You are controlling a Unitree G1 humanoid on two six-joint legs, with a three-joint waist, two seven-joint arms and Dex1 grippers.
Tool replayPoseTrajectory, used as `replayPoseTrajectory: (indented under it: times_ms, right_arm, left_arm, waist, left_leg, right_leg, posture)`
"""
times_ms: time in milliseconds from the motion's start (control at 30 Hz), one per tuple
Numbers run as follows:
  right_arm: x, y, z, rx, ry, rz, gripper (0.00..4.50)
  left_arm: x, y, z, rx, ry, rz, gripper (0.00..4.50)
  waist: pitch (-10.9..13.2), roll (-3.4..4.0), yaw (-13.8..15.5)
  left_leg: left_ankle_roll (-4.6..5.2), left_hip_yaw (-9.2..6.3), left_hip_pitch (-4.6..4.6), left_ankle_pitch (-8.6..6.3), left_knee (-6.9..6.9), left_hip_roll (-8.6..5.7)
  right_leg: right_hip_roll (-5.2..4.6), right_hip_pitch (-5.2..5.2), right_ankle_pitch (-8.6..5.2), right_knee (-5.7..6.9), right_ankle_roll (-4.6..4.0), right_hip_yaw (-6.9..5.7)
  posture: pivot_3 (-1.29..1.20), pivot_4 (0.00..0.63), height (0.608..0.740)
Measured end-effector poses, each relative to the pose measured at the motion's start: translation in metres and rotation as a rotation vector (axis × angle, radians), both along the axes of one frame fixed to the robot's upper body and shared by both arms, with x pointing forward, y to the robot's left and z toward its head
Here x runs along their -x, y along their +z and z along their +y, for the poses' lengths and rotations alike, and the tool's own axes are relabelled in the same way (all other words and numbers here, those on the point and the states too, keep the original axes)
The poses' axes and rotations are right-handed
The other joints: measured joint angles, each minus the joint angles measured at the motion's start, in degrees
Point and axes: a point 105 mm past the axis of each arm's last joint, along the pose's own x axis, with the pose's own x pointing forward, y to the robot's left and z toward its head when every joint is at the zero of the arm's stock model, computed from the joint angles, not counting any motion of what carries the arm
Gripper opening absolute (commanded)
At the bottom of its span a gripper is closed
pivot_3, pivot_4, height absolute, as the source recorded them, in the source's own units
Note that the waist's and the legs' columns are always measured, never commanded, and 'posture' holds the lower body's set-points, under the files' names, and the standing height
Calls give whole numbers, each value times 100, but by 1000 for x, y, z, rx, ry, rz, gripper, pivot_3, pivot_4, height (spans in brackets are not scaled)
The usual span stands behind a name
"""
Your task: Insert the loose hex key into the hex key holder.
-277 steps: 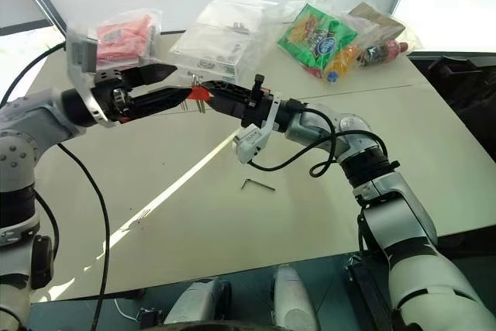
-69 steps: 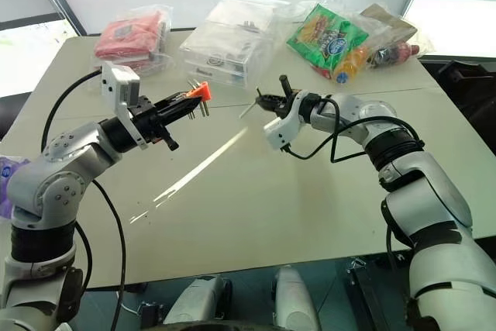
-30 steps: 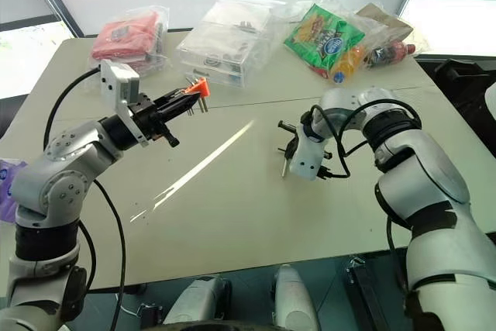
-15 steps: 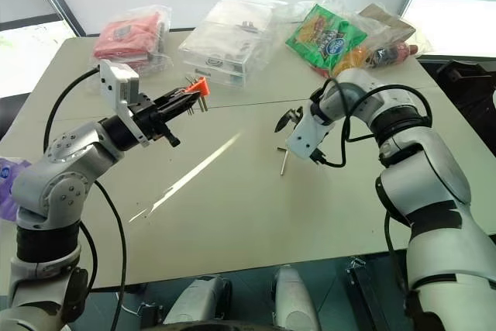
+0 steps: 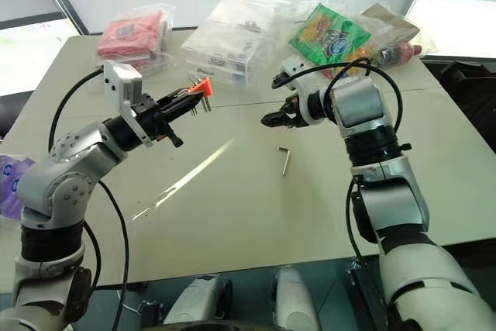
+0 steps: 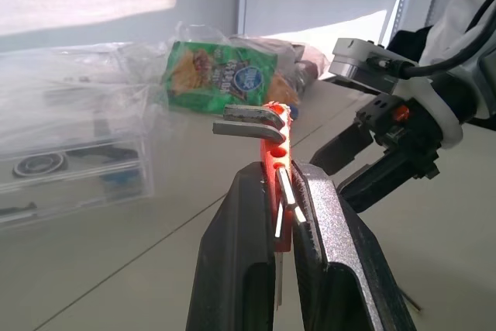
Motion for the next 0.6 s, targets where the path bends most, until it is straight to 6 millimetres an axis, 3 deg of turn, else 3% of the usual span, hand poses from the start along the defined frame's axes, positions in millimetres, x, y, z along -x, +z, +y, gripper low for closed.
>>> replayPoseTrajectory:
  times_ms: [133,600]
  right_arm:
    - [6,-10,-3,25,-140,84,3583]
    - [7,-28,2,50,-218,113,3583]
  left_arm:
    - [0,0,0,0,0,1,0]
    - [0,-3,1,-1,4,9,0]
  waist:
    - [0,1,-15]
    - [-1,1,-61]
  left_leg:
    - [0,2,-6,0,2,-2]
    - [0,3,-6,0,-1,0]
  right_leg:
    - [-1,-6,0,0,0,-7]
    - [3,-8,0,2,1,-8]
  posture:
    - [0,150,740]
    - [0,150,740]
